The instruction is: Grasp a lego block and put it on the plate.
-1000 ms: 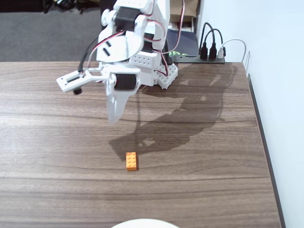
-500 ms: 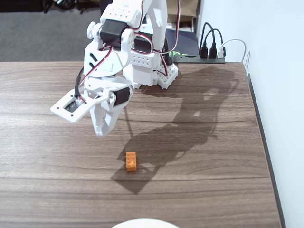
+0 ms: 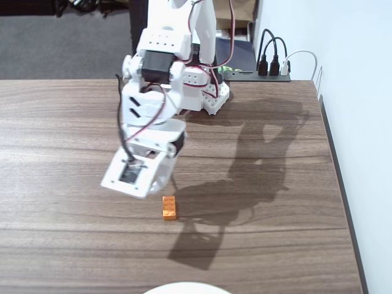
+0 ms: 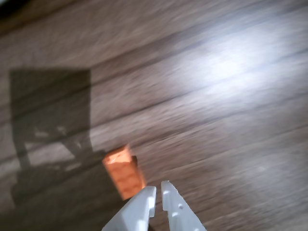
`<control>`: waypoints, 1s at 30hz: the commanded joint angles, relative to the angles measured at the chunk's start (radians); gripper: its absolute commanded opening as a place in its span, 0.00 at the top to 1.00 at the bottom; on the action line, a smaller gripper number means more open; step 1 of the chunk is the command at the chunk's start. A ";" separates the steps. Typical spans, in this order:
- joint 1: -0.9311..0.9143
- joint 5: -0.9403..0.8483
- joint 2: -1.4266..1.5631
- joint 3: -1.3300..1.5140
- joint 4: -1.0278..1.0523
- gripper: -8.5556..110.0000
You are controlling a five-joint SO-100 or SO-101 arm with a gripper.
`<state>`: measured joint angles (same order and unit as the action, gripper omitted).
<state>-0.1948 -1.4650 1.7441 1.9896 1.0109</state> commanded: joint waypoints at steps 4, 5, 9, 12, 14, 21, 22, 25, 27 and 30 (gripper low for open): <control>0.035 -0.087 -0.011 -0.064 0.081 0.82; 0.035 -0.103 -0.015 -0.069 0.095 0.81; 0.015 -0.183 -0.058 -0.123 0.186 0.81; -0.006 -0.227 -0.084 -0.156 0.222 0.81; -0.020 -0.245 -0.100 -0.178 0.230 0.81; -0.055 -0.278 -0.155 -0.213 0.216 0.74; -0.057 -0.282 -0.163 -0.215 0.213 0.74; -0.055 -0.284 -0.184 -0.218 0.202 0.69; -0.051 -0.278 -0.195 -0.218 0.184 0.69; -0.046 -0.278 -0.213 -0.219 0.166 0.69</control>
<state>-0.2485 -1.7426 1.5309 1.8132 1.1934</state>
